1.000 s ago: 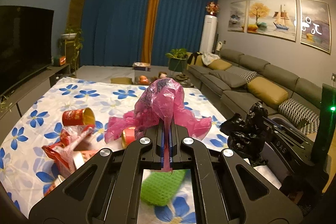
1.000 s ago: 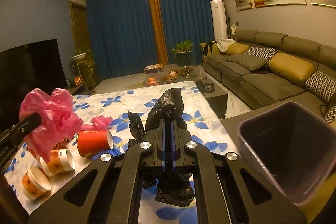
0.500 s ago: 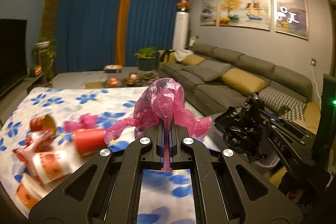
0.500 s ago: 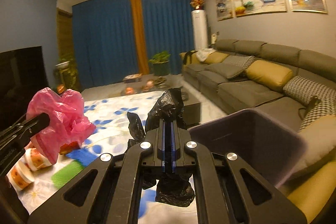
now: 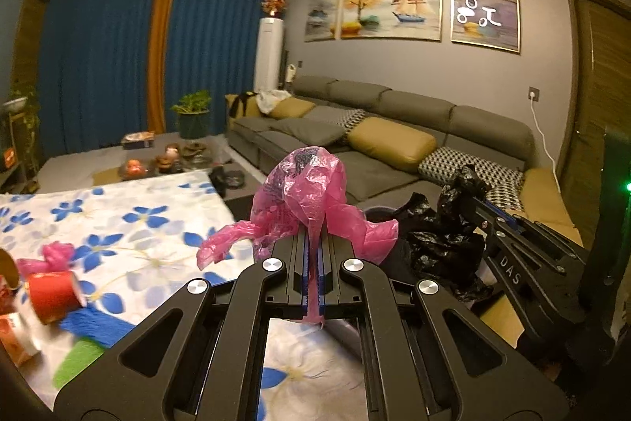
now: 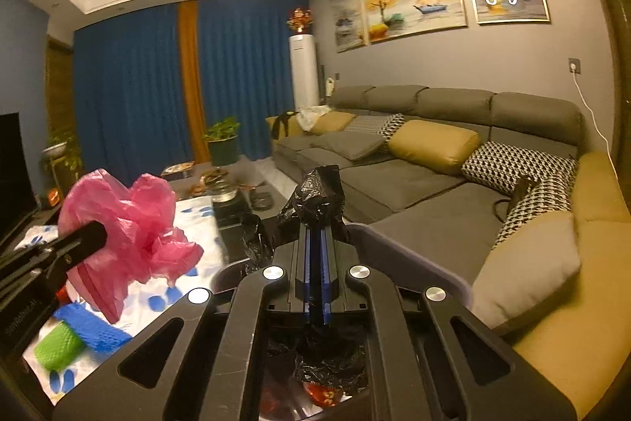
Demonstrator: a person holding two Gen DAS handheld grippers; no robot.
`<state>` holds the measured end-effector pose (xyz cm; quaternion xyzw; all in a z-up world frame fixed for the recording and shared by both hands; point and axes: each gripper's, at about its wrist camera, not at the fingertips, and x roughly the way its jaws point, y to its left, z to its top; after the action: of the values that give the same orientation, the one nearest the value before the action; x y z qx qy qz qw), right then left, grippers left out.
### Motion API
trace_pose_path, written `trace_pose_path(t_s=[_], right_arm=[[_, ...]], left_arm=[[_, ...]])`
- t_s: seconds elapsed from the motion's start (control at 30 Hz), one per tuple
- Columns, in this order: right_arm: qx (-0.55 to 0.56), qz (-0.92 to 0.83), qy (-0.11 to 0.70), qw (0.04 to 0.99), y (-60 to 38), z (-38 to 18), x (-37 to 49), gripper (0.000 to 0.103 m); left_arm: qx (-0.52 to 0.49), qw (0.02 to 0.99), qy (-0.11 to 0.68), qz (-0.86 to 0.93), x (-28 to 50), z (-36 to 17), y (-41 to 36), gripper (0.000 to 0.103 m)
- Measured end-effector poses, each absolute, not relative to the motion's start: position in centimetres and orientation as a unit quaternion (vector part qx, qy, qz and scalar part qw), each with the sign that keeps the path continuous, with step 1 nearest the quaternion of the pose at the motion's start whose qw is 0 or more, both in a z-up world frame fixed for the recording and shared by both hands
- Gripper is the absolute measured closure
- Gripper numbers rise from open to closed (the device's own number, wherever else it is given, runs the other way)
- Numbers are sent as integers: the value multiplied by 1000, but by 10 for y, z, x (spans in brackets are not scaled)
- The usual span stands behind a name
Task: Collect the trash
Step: 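Carry the pink bag and black bag to the grey bin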
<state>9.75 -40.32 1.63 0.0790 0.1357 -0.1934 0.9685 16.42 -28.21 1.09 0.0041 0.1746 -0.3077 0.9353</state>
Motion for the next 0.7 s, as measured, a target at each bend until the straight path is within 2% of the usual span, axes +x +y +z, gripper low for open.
trace_pose_path(t_s=[0.7], right_arm=[[88,-218,135,962,-418,9,102,98]], left_arm=[[9,919,198,-342,195,-12,-323,101]])
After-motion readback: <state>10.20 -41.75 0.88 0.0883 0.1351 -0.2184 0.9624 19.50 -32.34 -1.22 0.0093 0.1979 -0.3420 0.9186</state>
